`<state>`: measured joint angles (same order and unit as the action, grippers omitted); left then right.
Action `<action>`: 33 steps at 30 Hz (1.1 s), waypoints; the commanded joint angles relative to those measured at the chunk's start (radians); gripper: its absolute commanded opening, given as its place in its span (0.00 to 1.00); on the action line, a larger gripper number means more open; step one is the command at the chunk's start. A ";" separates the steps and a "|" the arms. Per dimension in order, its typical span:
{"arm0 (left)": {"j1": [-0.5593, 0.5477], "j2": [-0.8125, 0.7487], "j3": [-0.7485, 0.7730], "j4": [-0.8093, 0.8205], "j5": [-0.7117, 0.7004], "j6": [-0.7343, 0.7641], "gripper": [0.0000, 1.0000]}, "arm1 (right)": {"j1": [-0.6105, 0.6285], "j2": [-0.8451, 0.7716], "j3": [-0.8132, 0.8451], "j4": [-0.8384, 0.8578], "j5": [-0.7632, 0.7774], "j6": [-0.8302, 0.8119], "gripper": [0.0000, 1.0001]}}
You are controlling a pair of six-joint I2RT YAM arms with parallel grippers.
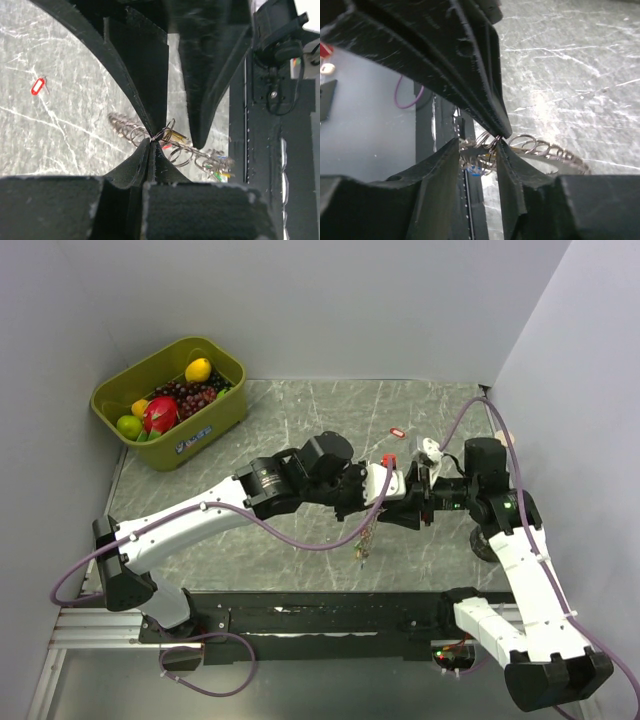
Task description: Remove the keys from the keyring
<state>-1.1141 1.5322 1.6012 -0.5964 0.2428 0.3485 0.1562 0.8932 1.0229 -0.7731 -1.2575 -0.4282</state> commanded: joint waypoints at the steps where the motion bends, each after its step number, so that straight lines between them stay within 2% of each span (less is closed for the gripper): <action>1: 0.023 -0.020 0.003 0.046 0.084 -0.048 0.01 | -0.001 -0.036 0.092 -0.055 -0.039 -0.098 0.44; 4: 0.054 -0.029 0.006 0.047 0.143 -0.068 0.01 | -0.015 -0.043 0.100 -0.086 -0.011 -0.142 0.45; 11: 0.091 -0.037 0.023 0.029 0.286 -0.091 0.01 | -0.075 -0.073 0.075 -0.037 0.013 -0.168 0.40; 15: 0.115 -0.032 0.042 0.027 0.332 -0.112 0.01 | -0.076 -0.074 0.060 -0.045 0.006 -0.185 0.40; 19: 0.128 -0.018 0.052 0.030 0.378 -0.131 0.01 | -0.075 -0.094 0.007 0.039 0.036 -0.158 0.41; 28: 0.149 0.005 0.089 0.024 0.457 -0.164 0.01 | -0.066 -0.100 -0.035 0.087 0.052 -0.143 0.41; 31: 0.149 0.011 0.095 0.021 0.470 -0.166 0.01 | -0.064 -0.097 -0.044 0.115 0.053 -0.127 0.38; 33: 0.148 0.011 0.092 0.021 0.472 -0.163 0.01 | -0.063 -0.096 -0.046 0.124 0.040 -0.123 0.31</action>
<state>-0.9676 1.5497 1.6444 -0.6106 0.6506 0.2031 0.0872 0.8055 0.9874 -0.7181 -1.2098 -0.5728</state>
